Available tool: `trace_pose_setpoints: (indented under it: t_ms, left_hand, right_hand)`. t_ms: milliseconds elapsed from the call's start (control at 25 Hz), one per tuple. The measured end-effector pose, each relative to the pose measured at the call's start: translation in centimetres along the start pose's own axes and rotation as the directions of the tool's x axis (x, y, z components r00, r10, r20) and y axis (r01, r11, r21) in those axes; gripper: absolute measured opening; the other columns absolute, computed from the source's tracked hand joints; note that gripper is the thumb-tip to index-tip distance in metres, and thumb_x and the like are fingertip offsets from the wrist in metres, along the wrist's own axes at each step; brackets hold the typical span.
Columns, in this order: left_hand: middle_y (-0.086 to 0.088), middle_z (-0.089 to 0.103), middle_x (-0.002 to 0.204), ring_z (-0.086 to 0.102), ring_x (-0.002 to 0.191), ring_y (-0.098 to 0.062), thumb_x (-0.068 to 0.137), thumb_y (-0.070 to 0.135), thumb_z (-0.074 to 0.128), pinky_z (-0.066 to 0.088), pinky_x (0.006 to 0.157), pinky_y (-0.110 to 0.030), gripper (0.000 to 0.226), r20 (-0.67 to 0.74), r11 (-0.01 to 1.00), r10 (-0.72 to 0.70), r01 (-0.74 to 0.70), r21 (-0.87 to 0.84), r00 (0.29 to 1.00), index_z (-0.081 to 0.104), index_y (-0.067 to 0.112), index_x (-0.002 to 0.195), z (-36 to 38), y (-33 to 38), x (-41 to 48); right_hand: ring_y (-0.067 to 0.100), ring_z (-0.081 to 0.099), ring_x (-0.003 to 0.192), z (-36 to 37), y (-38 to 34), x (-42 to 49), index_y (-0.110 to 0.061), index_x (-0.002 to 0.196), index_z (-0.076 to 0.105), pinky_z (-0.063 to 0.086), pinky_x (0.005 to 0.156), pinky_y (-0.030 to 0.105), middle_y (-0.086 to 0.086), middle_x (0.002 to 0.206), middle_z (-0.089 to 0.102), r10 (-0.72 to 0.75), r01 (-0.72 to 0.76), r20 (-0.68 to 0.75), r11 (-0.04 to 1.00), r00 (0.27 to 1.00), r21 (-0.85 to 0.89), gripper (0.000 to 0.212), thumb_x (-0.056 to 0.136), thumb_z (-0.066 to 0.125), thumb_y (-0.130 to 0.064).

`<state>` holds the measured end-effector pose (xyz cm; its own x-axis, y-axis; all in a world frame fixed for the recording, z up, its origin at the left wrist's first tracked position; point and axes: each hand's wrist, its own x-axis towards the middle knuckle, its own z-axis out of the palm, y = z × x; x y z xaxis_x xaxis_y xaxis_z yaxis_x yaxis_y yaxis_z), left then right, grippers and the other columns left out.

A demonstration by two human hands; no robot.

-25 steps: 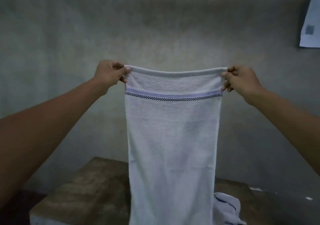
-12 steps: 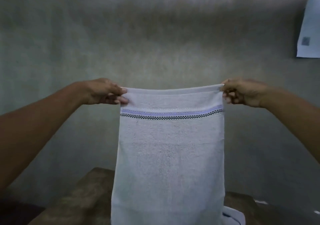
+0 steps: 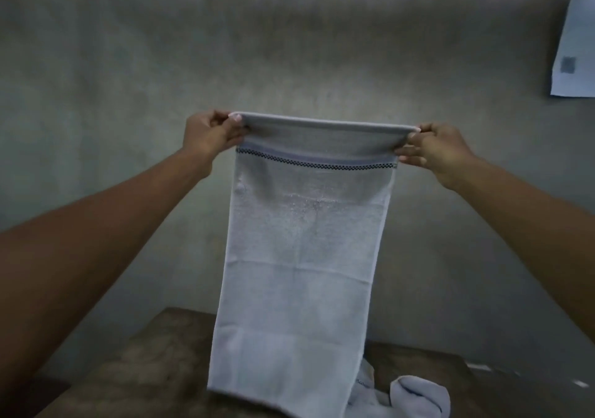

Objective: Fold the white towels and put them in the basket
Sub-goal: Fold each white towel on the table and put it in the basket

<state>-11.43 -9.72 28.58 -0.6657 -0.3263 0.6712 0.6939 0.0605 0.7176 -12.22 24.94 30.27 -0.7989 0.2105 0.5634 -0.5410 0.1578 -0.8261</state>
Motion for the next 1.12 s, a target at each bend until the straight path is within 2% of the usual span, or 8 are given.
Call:
trace_pose_setpoints:
  t_ms: [160,320,520,600,680,880,960,1120]
  left_hand:
    - [-0.002,0.062,0.073,0.056,0.046,0.003,0.088,0.018,0.064,0.043,0.047,-0.013,0.011,-0.104,0.974,0.146,-0.124,0.191,0.984,0.064,0.009,0.094,-0.4,1.7,-0.5]
    - [0.004,0.058,0.069,0.05,0.05,0.003,0.086,0.021,0.066,0.04,0.051,-0.009,0.012,-0.085,0.96,0.149,-0.123,0.251,0.985,0.064,0.011,0.092,-2.2,2.5,-3.4]
    - [0.009,0.06,0.054,0.052,0.049,-0.005,0.086,0.014,0.064,0.049,0.056,-0.019,0.011,0.147,0.979,-0.067,0.036,0.199,0.987,0.062,0.015,0.075,-5.6,2.1,-8.8]
    - [0.007,0.058,0.055,0.05,0.048,-0.004,0.087,0.013,0.063,0.049,0.054,-0.018,0.008,0.243,0.965,-0.197,0.145,0.217,0.95,0.061,0.011,0.08,-6.5,0.4,-11.3]
    - [0.0,0.056,0.062,0.05,0.053,-0.009,0.087,0.015,0.063,0.049,0.053,-0.019,0.007,0.285,0.915,-0.359,0.275,0.294,0.889,0.062,0.009,0.083,-7.5,-3.2,-15.0]
    - [-0.004,0.056,0.062,0.054,0.046,-0.003,0.088,0.005,0.06,0.042,0.044,-0.014,0.014,0.144,0.681,-0.684,0.555,0.478,0.715,0.061,0.007,0.075,-9.3,-16.6,-28.8]
    - [-0.007,0.06,0.068,0.061,0.062,-0.01,0.088,0.005,0.06,0.046,0.049,-0.016,0.012,0.08,0.59,-0.754,0.617,0.521,0.653,0.063,0.006,0.077,-10.3,-20.9,-32.8]
    - [-0.003,0.064,0.067,0.057,0.067,-0.016,0.086,0.01,0.064,0.043,0.056,-0.017,0.012,0.04,0.546,-0.737,0.559,0.625,0.675,0.065,0.013,0.074,-11.3,-26.9,-34.3]
  right_hand:
    - [0.009,0.066,0.048,-1.1,-1.2,-1.8,-0.018,0.082,0.045,0.047,0.04,0.02,0.007,0.079,0.056,-0.041,0.046,0.056,0.996,0.998,-0.081,0.018,0.094,0.047,-0.006]
    - [0.01,0.052,0.033,-2.2,-2.6,-4.1,-0.02,0.075,0.047,0.031,0.04,0.02,0.003,0.064,0.05,0.03,-0.016,0.106,0.992,0.994,-0.128,0.019,0.087,0.053,-0.006]
    - [0.011,0.038,0.029,-4.1,-2.6,-8.6,-0.016,0.067,0.045,0.023,0.035,0.015,-0.003,0.044,0.044,0.221,-0.166,0.28,0.964,0.934,-0.208,0.012,0.077,0.05,-0.01]
    - [0.011,0.036,0.031,-4.7,-0.5,-10.9,-0.014,0.065,0.046,0.025,0.033,0.012,-0.003,0.043,0.042,0.279,-0.214,0.299,0.949,0.913,-0.231,0.007,0.063,0.053,-0.014]
    - [0.011,0.037,0.033,-4.7,4.4,-14.1,-0.013,0.064,0.046,0.028,0.033,0.013,-0.002,0.046,0.041,0.376,-0.262,0.33,0.903,0.866,-0.34,0.009,0.066,0.055,-0.012]
    - [0.016,0.062,0.045,-3.8,21.7,-24.7,-0.012,0.073,0.049,0.033,0.038,0.018,0.008,0.062,0.052,0.585,-0.347,0.323,0.751,0.744,-0.561,0.02,0.089,0.044,-0.002]
    - [0.022,0.067,0.055,-3.4,26.2,-27.4,-0.011,0.078,0.048,0.035,0.042,0.022,0.007,0.067,0.055,0.643,-0.389,0.319,0.712,0.697,-0.584,0.015,0.09,0.044,-0.002]
    - [0.023,0.071,0.066,-2.1,31.0,-28.1,-0.007,0.081,0.05,0.04,0.048,0.027,0.01,0.07,0.063,0.646,-0.39,0.301,0.702,0.702,-0.596,0.009,0.088,0.049,-0.002]
